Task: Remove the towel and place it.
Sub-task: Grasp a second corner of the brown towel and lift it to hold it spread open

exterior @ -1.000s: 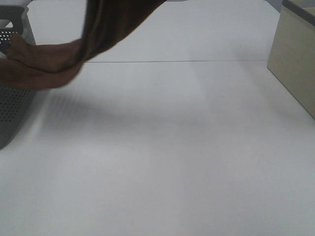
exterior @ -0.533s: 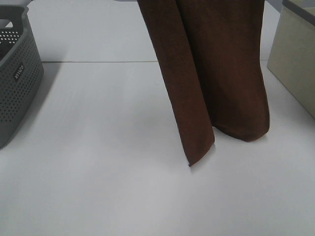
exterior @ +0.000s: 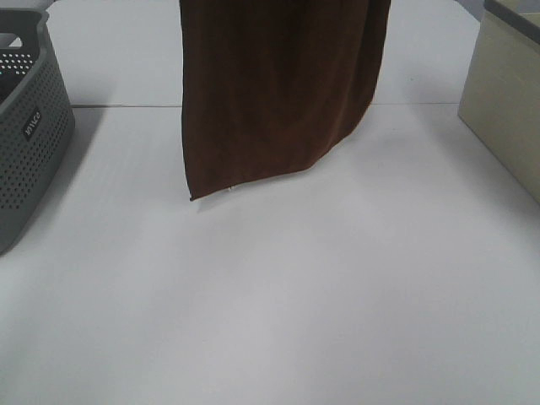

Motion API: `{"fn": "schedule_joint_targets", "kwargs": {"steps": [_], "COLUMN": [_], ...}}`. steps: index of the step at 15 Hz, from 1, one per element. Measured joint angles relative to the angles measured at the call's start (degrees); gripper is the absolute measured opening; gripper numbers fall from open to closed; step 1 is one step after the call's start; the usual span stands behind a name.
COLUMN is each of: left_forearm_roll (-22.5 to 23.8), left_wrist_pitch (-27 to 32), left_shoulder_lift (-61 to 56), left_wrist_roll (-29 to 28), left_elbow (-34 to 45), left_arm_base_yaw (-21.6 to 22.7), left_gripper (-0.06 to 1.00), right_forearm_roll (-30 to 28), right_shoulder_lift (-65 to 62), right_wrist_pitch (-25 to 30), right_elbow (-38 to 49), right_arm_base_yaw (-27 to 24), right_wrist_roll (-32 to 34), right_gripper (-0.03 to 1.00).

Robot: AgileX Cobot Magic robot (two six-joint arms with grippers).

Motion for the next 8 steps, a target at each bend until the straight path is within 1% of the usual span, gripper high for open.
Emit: {"fn": "schedule_joint_targets", "kwargs": {"steps": [1, 2, 4, 7, 8], "left_forearm_roll": [0.92, 1.03, 1.03, 0.97, 0.97], "left_wrist_pitch": [-1.6, -2.69, -6.13, -14.44, -18.11], "left_shoulder_lift": [0.74, 1.43, 3.09, 6.93, 10.31], "left_wrist_roll": [0.0, -0.06, -1.43, -5.33, -7.62], "left_elbow": [0.0, 0.0, 0.0, -0.23, -2.18], "left_arm_base_yaw": [0.57, 1.83, 5.21, 8.59, 9.85], "left_gripper": [0.0, 0.0, 0.0, 0.0, 0.0], "right_forearm_roll": [-0.86, -2.12, -3.9, -4.81, -4.93], "right_shoulder_lift": [1.09, 2.06, 4.07, 7.39, 9.28], "right_wrist_pitch": [-1.89, -3.55, -8.02, -16.96, -20.97], "right_elbow": [0.0, 0.0, 0.0, 0.0, 0.0], "right_arm_base_yaw": [0.0, 0.0, -0.17, -0.46, -0.63], "right_wrist_roll": [0.86, 3.09, 8.02, 13.98, 15.07], "right_gripper": [0.01, 0.01, 0.01, 0.01, 0.01]}}
